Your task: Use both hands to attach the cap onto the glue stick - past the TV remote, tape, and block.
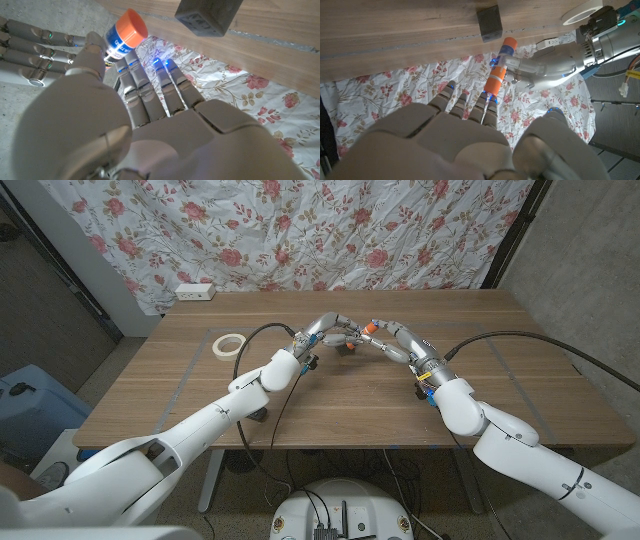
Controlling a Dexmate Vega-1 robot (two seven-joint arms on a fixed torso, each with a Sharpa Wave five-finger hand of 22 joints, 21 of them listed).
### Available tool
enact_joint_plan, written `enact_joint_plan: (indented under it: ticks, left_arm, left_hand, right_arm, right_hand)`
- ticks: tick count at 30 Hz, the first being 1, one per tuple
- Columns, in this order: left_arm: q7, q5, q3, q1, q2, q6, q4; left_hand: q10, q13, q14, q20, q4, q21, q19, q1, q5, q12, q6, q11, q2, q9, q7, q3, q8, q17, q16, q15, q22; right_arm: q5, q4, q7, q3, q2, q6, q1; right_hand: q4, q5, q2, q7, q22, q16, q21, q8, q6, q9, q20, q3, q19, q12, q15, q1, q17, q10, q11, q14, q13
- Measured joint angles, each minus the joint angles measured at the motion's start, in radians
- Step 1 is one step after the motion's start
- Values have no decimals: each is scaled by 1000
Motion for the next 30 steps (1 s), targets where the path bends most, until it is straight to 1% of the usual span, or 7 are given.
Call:
enact_joint_plan:
  ticks: [1, 5, 6, 11, 25, 27, 30]
  left_arm:
    - [0, 0, 0, 0, 0, 0, 0]
    - [4, 0, 0, 0, -2, 0, 1]
    - [4, 0, 0, 0, -2, 0, 1]
    - [10, 0, -1, 0, -2, 4, 1]
    - [17, 7, -1, 0, -2, 8, 0]
    - [17, 8, 0, -1, -1, 8, 0]
    - [18, 9, 2, -1, -1, 8, -1]
  left_hand:
    - [4, 0, 2, 0, 0, 0, 0, 0, 0, 0, 12, 4, 0, 0, 12, 0, 0, 0, 0, -2, 0]
    - [13, 0, 14, 0, -4, 0, 0, 6, 0, 0, 12, 13, -6, 0, 12, 4, 0, 0, 0, -5, 0]
    - [18, 0, 21, 0, -4, 0, 0, 9, 0, 0, 25, 18, -9, 0, 25, 4, 0, 3, 0, -4, 0]
    - [18, 0, 23, -5, -4, 0, 5, 12, 0, 7, 25, 18, -12, 0, 25, 4, 0, 5, 0, -6, 0]
    - [20, 1, 28, -10, -5, 0, 1, 28, -1, 8, 35, 20, -28, 0, 35, 5, 0, 5, 0, -7, 0]
    - [20, 1, 28, -10, -5, 0, 1, 28, -1, 8, 48, 20, -28, 0, 48, 5, 0, 5, 0, -7, 0]
    - [20, 1, 28, -10, -6, 0, 1, 28, -2, 8, 48, 20, -28, 0, 48, 6, 0, 5, 0, -7, 0]
  right_arm:
    - [-1, 0, 1, 0, 0, -1, 0]
    - [-7, -2, 8, -5, -2, -9, 4]
    - [-8, -2, 8, -5, -2, -9, 4]
    - [-13, -2, 16, -13, -3, -13, 12]
    - [-5, 4, 51, -21, -13, 0, 31]
    - [-1, 6, 56, -21, -14, 4, 33]
    - [5, 8, 63, -21, -15, 12, 36]
  right_hand:
    - [0, 0, 0, -2, 0, 0, 0, 0, 2, 0, 0, 0, 0, 0, 3, 0, 0, 3, 0, 3, 0]
    - [0, -8, 0, -2, 0, 0, 0, 0, 2, 0, 0, 0, 0, 0, 3, 0, -1, 5, -2, 3, 0]
    - [0, -8, 0, -5, 0, 0, 0, 0, 5, 0, 0, 0, 0, 0, 3, 0, -4, 7, 0, 3, 0]
    - [0, -8, 0, -5, 0, 0, 0, 0, 5, 0, 0, 0, 0, 0, -4, 0, -5, 9, 2, 10, -1]
    - [-4, -8, 0, -6, 0, 8, 0, -3, 27, 0, 3, -4, 4, -4, 2, 0, -5, 36, -4, 16, -1]
    - [-4, -8, 0, -7, 0, 8, 0, -3, 36, 0, -2, -4, 9, 1, 2, 0, -5, 43, -4, 16, -1]
    - [-4, -8, 0, -5, 0, 8, 0, 0, 37, 0, -4, -4, 11, 4, -1, 0, -5, 45, -2, 19, 0]
